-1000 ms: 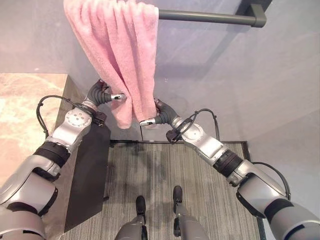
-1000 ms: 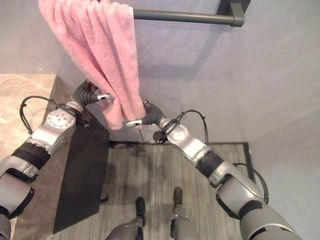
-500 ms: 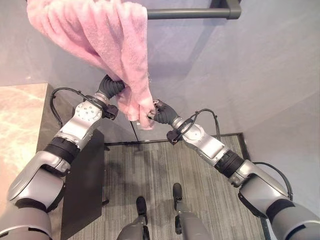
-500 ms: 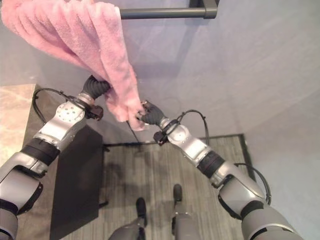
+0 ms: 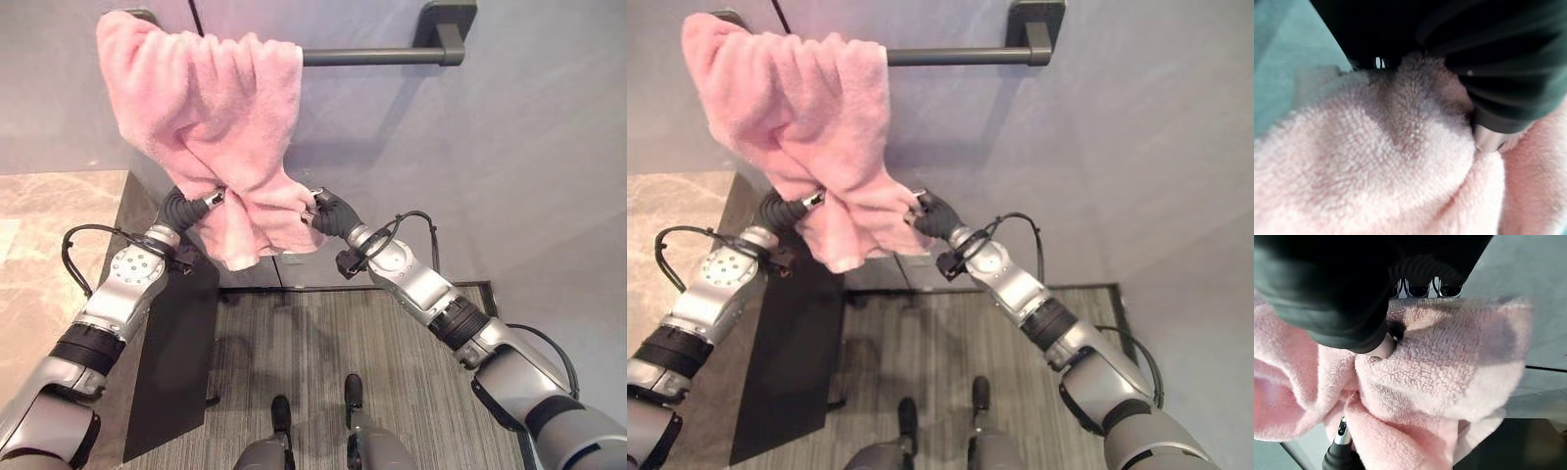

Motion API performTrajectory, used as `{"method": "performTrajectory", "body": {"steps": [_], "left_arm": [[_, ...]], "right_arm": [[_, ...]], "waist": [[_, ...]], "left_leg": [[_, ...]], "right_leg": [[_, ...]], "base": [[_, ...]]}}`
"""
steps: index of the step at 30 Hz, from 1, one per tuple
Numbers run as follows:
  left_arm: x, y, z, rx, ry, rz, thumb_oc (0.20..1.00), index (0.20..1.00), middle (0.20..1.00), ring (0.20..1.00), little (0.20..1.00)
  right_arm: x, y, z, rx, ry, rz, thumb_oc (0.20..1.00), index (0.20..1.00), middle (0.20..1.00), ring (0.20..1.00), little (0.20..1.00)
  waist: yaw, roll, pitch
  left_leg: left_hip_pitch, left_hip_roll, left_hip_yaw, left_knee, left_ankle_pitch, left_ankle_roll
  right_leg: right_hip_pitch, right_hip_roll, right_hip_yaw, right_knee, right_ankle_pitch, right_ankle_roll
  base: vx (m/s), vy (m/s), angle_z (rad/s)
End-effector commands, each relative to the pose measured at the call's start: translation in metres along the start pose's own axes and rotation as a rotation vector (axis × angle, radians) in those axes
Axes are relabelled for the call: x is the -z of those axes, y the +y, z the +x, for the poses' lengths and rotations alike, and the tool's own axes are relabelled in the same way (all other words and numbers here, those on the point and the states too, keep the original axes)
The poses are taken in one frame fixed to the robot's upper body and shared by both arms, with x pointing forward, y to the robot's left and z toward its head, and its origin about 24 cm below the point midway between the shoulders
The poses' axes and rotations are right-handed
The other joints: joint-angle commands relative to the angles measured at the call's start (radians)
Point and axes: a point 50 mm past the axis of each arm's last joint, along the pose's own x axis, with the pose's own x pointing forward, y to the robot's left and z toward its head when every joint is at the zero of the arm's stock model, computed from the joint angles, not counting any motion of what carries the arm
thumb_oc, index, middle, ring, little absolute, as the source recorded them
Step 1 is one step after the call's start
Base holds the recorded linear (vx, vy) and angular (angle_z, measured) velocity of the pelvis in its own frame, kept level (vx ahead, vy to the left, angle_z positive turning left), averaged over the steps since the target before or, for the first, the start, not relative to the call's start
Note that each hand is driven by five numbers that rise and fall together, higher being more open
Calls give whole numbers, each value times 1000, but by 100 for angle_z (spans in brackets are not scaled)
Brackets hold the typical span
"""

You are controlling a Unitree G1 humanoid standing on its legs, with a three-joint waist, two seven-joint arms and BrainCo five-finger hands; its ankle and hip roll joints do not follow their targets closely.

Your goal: Put brush and paste in cup on sink, flatten towel.

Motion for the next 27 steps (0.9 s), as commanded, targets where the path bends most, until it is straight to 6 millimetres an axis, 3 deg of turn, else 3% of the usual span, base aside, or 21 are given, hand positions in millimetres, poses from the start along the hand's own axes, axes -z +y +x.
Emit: {"method": "performTrajectory", "body": {"steps": [1, 2, 5, 18, 24, 26, 27], "left_arm": [[-16, 35, -4, -75, -49, 105, 200, 200, 200, 200, 200], [-1, 34, -10, -79, 4, 100, 200, 200, 200, 200, 200], [15, 31, -18, -86, 57, 83, 200, 200, 200, 200, 200], [53, 30, -47, -135, 180, -16, 200, 200, 200, 200, 200], [30, 26, -40, -162, 47, -127, 200, 200, 200, 200, 200], [5, 27, -35, -180, -76, -144, 200, 200, 200, 200, 200], [4, 26, -36, -186, -83, -142, 200, 200, 200, 200, 200]], "right_arm": [[-12, -10, -2, 71, -98, 60, 200, 200, 200, 200, 200], [-4, -7, -4, 73, -74, 92, 200, 200, 200, 200, 200], [8, -4, -7, 88, -40, 147, 200, 200, 200, 200, 200], [11, -10, -15, 196, -89, 309, 200, 200, 200, 200, 200], [-14, -22, -18, 231, -211, 324, 200, 200, 200, 200, 200], [-34, -30, -22, 245, -309, 326, 200, 200, 200, 200, 200], [-37, -30, -24, 248, -329, 321, 200, 200, 200, 200, 200]], "waist": [[20, -1, -42], [24, 2, -44], [29, 11, -49], [32, 38, -95], [28, 43, -119], [26, 42, -130], [25, 41, -132]], "left_leg": [[33, -20, -37, 30, -45, -12], [36, -21, -41, 29, -43, -12], [42, -23, -49, 21, -35, -13], [72, -13, -62, 1, -15, -25], [84, -5, -77, 1, -8, -34], [88, -3, -78, 1, -7, -37], [92, -2, -79, 1, -7, -38]], "right_leg": [[116, -52, 8, 20, -107, 99], [121, -53, 6, 21, -109, 98], [128, -56, 2, 15, -107, 97], [174, -47, -18, 10, -120, 87], [201, -45, -37, 7, -129, 82], [209, -43, -37, 7, -134, 79], [214, -42, -39, 7, -136, 78]], "base": [[-41, 2, 15], [-34, 9, 9], [-37, 5, 3], [-14, -8, 5], [-17, -22, 7], [-4, -24, 17], [6, -33, 4]]}}
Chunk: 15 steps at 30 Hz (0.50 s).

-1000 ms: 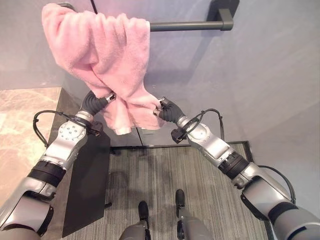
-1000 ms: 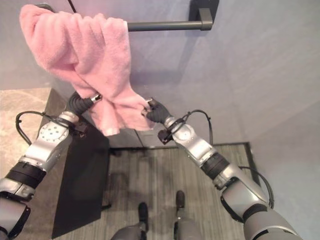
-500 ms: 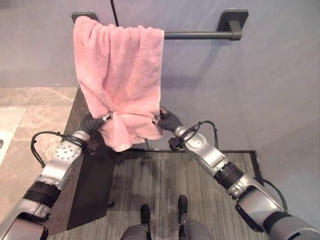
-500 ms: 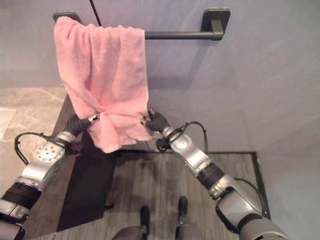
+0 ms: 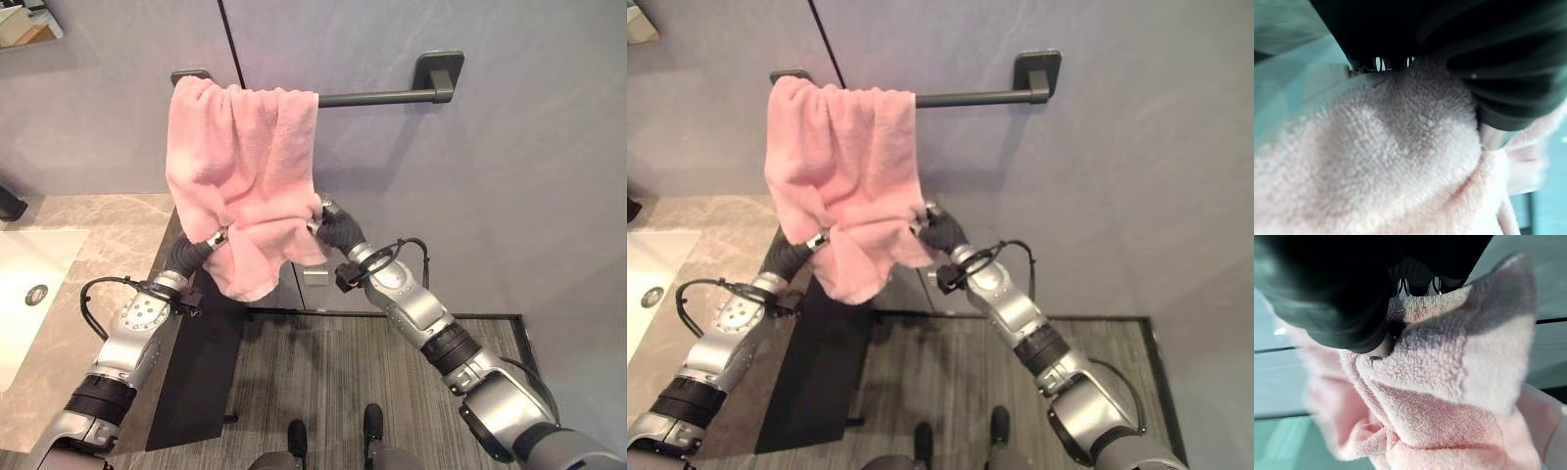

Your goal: Put brush and paste in cup on sink, flatten towel.

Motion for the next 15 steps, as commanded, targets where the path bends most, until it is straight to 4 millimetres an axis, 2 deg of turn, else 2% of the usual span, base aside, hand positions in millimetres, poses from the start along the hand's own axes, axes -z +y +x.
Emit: {"method": "performTrajectory", "body": {"steps": [1, 2, 4, 5, 7, 11, 14, 15], "left_arm": [[-44, 41, -3, -220, -203, 62, 200, 200, 200, 200, 200], [-57, 36, -2, -228, -271, 54, 200, 200, 200, 200, 200], [-65, 27, -3, -239, -336, 36, 200, 200, 200, 200, 200], [-65, 27, -4, -239, -336, 36, 200, 200, 200, 200, 200], [-85, 19, -4, -243, -441, 73, 200, 200, 200, 200, 200], [-99, 14, -8, -258, -523, 101, 200, 200, 200, 200, 200], [-89, 5, -9, -219, -487, 43, 200, 200, 200, 200, 200], [-78, -1, -8, -178, -427, 74, 200, 200, 200, 200, 200]], "right_arm": [[-60, -26, -6, 147, -338, 97, 200, 200, 200, 200, 200], [-72, -25, -10, 137, -397, 99, 200, 200, 200, 200, 200], [-86, -25, -18, 144, -470, 99, 200, 200, 200, 200, 200], [-86, -25, -18, 144, -469, 99, 200, 200, 200, 200, 200], [-103, -21, -27, 133, -571, 94, 200, 200, 200, 200, 200], [-114, -16, -36, 119, -638, 98, 200, 200, 200, 200, 200], [-102, -13, -41, 114, -600, 123, 200, 200, 200, 200, 200], [-87, -14, -41, 122, -529, 108, 200, 200, 200, 200, 200]], "waist": [[-2, -48, -92], [-6, -48, -95], [-14, -48, -98], [-14, -48, -98], [-25, -48, -104], [-33, -49, -106], [-44, -45, -109], [-50, -43, -106]], "left_leg": [[6, -16, -19, 2, -6, -29], [8, -15, -20, 2, -6, -31], [14, -12, -22, 2, -7, -33], [14, -12, -22, 2, -7, -33], [19, -10, -21, 2, -10, -34], [23, -7, -17, 2, -12, -34], [30, -5, -9, 2, -14, -33], [33, -4, -4, 2, -14, -32]], "right_leg": [[101, -50, 17, 7, -104, 86], [104, -48, 16, 7, -107, 84], [113, -47, 15, 8, -111, 81], [113, -47, 15, 8, -111, 81], [117, -44, 20, 7, -114, 78], [118, -41, 26, 5, -116, 77], [120, -39, 33, 5, -115, 76], [121, -38, 36, 5, -114, 75]], "base": [[12, -34, 1], [11, -32, 2], [8, -16, 5], [6, -17, 3], [0, 0, 0], [0, -7, -2], [9, -9, -4], [-1, -5, -3]]}}
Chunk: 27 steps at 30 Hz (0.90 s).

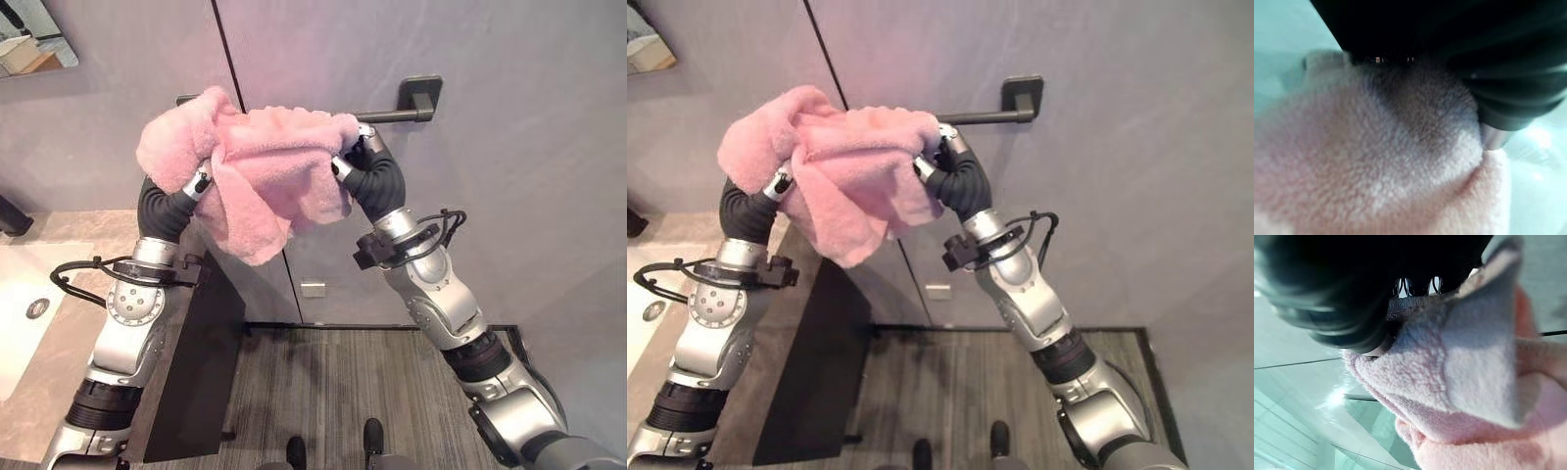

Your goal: Put brush and paste in cup on sink, flatten towel.

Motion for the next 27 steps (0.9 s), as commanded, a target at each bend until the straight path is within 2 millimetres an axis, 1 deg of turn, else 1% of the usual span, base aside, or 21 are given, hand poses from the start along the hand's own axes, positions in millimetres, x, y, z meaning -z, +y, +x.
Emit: {"method": "performTrajectory", "body": {"steps": [1, 4, 6, 9, 10, 11, 12, 13, 14, 15, 16, 17, 22, 27], "left_arm": [[3, 28, 3, -65, 22, 108, 200, 200, 200, 200, 200], [29, 18, -10, -10, 162, 89, 200, 200, 200, 200, 200], [71, 16, -34, -9, 383, 63, 200, 200, 200, 200, 200], [109, 21, -63, -21, 604, 125, 200, 200, 200, 200, 200], [120, 27, -77, -35, 689, 173, 222, 222, 222, 222, 222], [128, 29, -87, -53, 741, 196, 222, 222, 222, 222, 222], [134, 31, -96, -84, 787, 210, 413, 413, 413, 413, 413], [134, 31, -97, -91, 785, 210, 442, 442, 442, 442, 442], [134, 32, -100, -104, 791, 216, 442, 442, 442, 442, 442], [134, 33, -102, -120, 789, 202, 570, 570, 570, 570, 570], [132, 33, -103, -133, 785, 191, 956, 956, 956, 956, 956], [131, 34, -105, -140, 783, 182, 1000, 1000, 1000, 1000, 1000], [125, 39, -109, -165, 764, 180, 1000, 1000, 1000, 1000, 1000], [120, 47, -111, -203, 752, 186, 1000, 1000, 1000, 1000, 1000]], "right_arm": [[-17, -19, 0, 100, -121, 3, 200, 200, 200, 200, 200], [11, -23, -16, 124, 27, 40, 200, 200, 200, 200, 200], [37, -25, -28, 143, 162, 65, 200, 200, 200, 200, 200], [70, -30, -45, 191, 333, 79, 200, 200, 200, 200, 200], [80, -32, -49, 196, 392, 58, 200, 200, 200, 200, 200], [83, -31, -51, 199, 409, 60, 200, 200, 200, 200, 200], [86, -30, -52, 202, 420, 61, 200, 200, 200, 200, 200], [86, -30, -51, 203, 419, 60, 200, 200, 200, 200, 200], [86, -29, -50, 200, 416, 63, 200, 200, 200, 200, 200], [85, -29, -49, 199, 411, 65, 200, 200, 200, 200, 200], [83, -28, -48, 199, 399, 68, 200, 200, 200, 200, 200], [82, -29, -48, 198, 395, 65, 200, 200, 200, 200, 200], [78, -34, -49, 215, 380, 55, 200, 200, 200, 200, 200], [79, -35, -51, 219, 385, 62, 200, 200, 200, 200, 200]], "waist": [[-1, -43, -86], [-9, -40, -83], [-16, -38, -82], [-19, -35, -81], [-18, -33, -81], [-18, -32, -82], [-17, -30, -83], [-16, -30, -84], [-15, -30, -85], [-14, -30, -86], [-13, -30, -86], [-11, -31, -88], [-6, -36, -93], [-2, -39, -96]], "left_leg": [[-14, -6, -7, 2, -5, -27], [-10, -1, -1, 2, -3, -27], [-9, 1, 3, 2, 1, -27], [-8, 3, 9, 2, 3, -28], [-6, 4, 11, 2, 3, -27], [-5, 5, 13, 2, 4, -26], [-3, 5, 15, 2, 3, -26], [-3, 5, 16, 2, 2, -26], [-2, 5, 18, 2, 1, -25], [0, 5, 19, 2, 0, -25], [1, 6, 20, 2, -1, -25], [2, 6, 21, 2, -2, -25], [10, 6, 23, 2, -7, -24], [20, 5, 22, 2, -12, -22]], "right_leg": [[77, -41, 33, 5, -104, 74], [79, -39, 33, 6, -104, 73], [80, -38, 34, 6, -103, 72], [80, -38, 35, 4, -101, 72], [80, -38, 36, 4, -101, 73], [80, -38, 35, 4, -101, 73], [81, -39, 37, 3, -100, 73], [80, -38, 38, 2, -100, 74], [80, -38, 39, 1, -100, 74], [80, -39, 39, 0, -99, 74], [80, -39, 39, 0, -99, 75], [81, -39, 39, -1, -99, 75], [88, -40, 39, -1, -104, 75], [101, -41, 35, -1, -110, 75]], "base": [[-8, -7, -5], [-5, -2, -1], [0, 0, 0], [-12, -4, -4], [-11, -1, -8], [1, 1, -8], [11, 1, -10], [12, 2, -14], [9, 3, -11], [6, 6, -8], [12, 2, -3], [14, 1, -3], [0, 0, 0], [0, 0, 0]]}}
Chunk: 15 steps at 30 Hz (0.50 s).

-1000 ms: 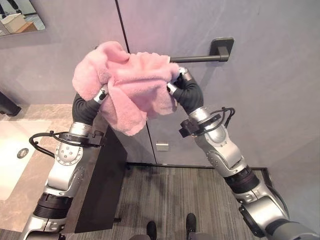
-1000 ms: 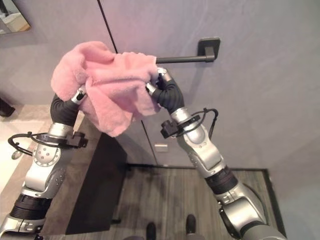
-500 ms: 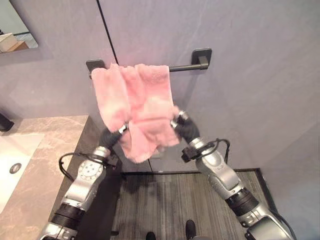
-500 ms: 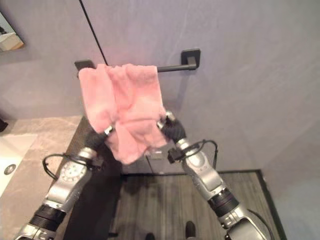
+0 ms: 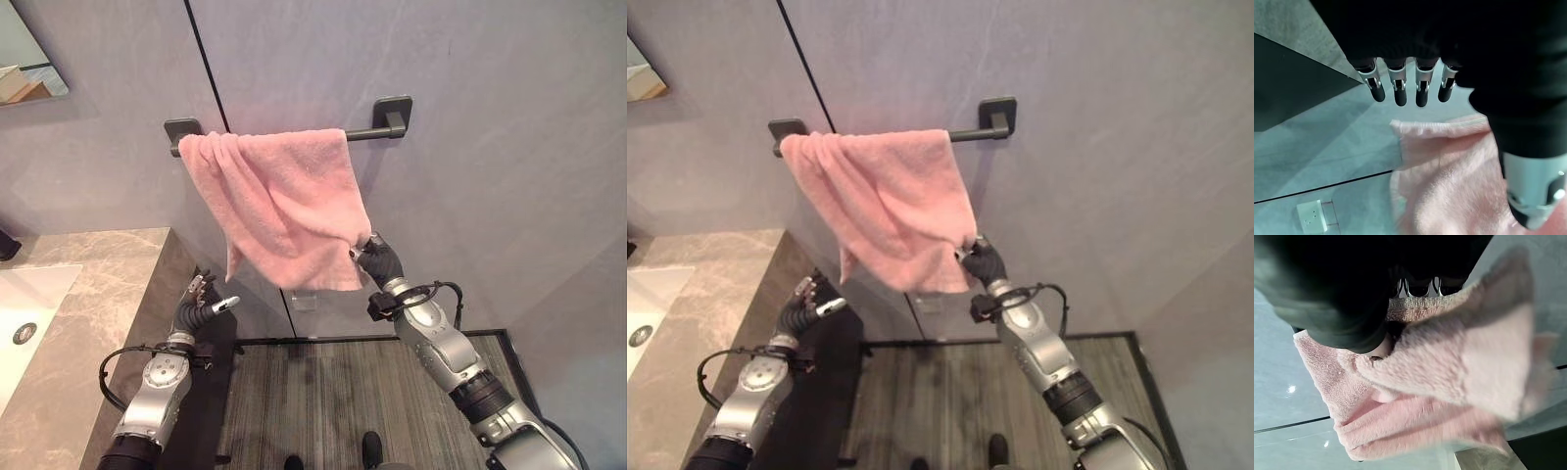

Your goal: Put brush and paste in cup on sink, flatten towel.

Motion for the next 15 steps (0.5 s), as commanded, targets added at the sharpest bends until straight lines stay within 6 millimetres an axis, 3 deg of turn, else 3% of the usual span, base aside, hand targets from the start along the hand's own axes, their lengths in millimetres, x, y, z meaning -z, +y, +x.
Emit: {"method": "performTrajectory", "body": {"steps": [1, 9, 15], "left_arm": [[-21, 24, 8, -65, -90, 47, 1000, 1000, 1000, 1000, 1000], [-26, 33, 8, -106, -104, 30, 1000, 1000, 1000, 1000, 1000], [-50, 39, 19, -125, -192, 39, 1000, 1000, 1000, 1000, 1000]], "right_arm": [[-27, 7, 8, -23, -156, 60, 200, 200, 200, 200, 200], [-20, 10, 7, -38, -130, 99, 200, 200, 200, 200, 200], [-11, 21, 7, -89, -85, 162, 200, 200, 200, 200, 200]], "waist": [[2, -43, -54], [3, -44, -56], [0, -45, -53]], "left_leg": [[3, -7, -9, 3, 0, -24], [15, -8, -6, 6, -7, -23], [10, -6, -6, 3, -4, -27]], "right_leg": [[96, -54, 10, 7, -104, 71], [106, -55, 10, 7, -109, 69], [100, -55, 8, 7, -107, 71]], "base": [[0, 0, 0], [0, 0, 0], [0, 0, 0]]}}
